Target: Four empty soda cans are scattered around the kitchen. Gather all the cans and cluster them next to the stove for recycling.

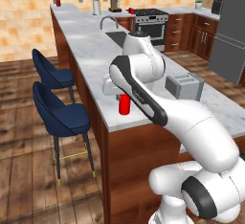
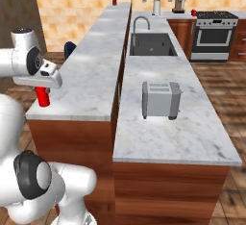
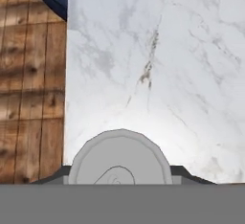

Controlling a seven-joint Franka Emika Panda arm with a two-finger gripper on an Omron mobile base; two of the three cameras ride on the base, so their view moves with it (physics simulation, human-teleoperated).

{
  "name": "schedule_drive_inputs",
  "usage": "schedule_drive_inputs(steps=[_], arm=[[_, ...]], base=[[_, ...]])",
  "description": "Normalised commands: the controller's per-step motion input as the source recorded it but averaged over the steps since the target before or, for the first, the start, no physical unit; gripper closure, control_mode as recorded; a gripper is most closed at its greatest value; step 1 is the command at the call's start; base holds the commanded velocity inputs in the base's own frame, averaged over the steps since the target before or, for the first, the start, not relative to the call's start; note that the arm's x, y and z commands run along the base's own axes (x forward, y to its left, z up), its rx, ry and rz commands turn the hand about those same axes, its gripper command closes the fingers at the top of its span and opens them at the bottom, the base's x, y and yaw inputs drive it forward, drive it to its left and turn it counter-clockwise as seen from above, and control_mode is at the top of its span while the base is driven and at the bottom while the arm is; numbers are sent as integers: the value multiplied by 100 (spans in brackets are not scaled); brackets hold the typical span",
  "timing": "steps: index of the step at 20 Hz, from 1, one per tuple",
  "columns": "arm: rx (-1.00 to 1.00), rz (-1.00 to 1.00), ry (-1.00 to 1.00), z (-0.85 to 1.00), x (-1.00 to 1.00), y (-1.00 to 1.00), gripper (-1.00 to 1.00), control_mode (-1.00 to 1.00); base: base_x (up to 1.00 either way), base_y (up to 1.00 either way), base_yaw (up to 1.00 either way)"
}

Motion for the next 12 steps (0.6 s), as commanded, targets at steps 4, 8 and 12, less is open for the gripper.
schedule_drive_inputs(steps=[4,8,12], arm=[[2,0,-4,22,-92,0,100,-100],[2,0,-6,7,-85,-16,100,-100],[2,0,-8,0,-85,-35,100,-100]], base=[[0,0,0],[0,0,0],[0,0,0]])
